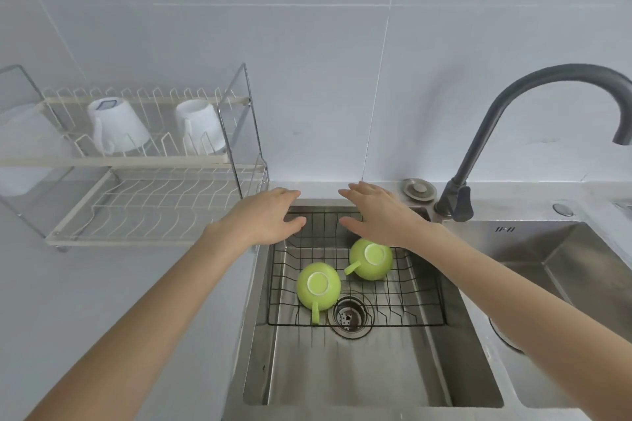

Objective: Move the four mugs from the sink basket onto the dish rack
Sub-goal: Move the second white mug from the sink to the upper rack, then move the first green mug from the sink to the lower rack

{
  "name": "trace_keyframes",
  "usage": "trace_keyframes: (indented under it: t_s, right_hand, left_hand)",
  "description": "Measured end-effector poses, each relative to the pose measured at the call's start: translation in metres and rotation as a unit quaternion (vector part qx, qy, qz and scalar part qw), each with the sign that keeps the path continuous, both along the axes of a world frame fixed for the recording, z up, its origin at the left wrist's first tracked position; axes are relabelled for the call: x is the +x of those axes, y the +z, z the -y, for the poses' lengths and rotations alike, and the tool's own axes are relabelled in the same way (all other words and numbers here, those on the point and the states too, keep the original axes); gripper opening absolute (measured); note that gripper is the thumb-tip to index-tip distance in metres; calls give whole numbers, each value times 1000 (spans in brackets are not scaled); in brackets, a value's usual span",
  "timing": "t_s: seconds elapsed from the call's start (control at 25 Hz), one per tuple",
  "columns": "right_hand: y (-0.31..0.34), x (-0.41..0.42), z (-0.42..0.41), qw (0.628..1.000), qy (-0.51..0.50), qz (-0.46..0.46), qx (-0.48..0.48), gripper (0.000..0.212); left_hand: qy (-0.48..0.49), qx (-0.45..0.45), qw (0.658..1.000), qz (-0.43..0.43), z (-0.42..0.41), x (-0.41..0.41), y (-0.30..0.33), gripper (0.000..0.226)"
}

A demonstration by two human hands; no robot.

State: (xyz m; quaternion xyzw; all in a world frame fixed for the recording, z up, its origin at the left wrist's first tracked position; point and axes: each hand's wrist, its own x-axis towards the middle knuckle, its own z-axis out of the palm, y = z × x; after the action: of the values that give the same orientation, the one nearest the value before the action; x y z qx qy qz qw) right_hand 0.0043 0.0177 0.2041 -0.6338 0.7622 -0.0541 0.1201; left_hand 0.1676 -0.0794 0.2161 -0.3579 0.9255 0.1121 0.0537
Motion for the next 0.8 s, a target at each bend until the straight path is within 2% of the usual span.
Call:
trace_keyframes:
  t_s: [0.2,0.44,0.64,0.8]
  right_hand:
    - [-39,-19,1,998,-10,52,34,56]
    - [-99,-34,9,981,-64,159,87,54]
    - [-143,-34,18,955,-135,244,102,46]
    - [-175,-33,28,929,-184,298,121,45]
  left_hand:
    - [24,88,996,-15,1,-15,-48,61]
    - [95,213,972,-41,6,-28,-111,61]
    - [199,327,920,-84,8,-34,-158,58]
    - [264,380,879,-116,6,-43,-193,48]
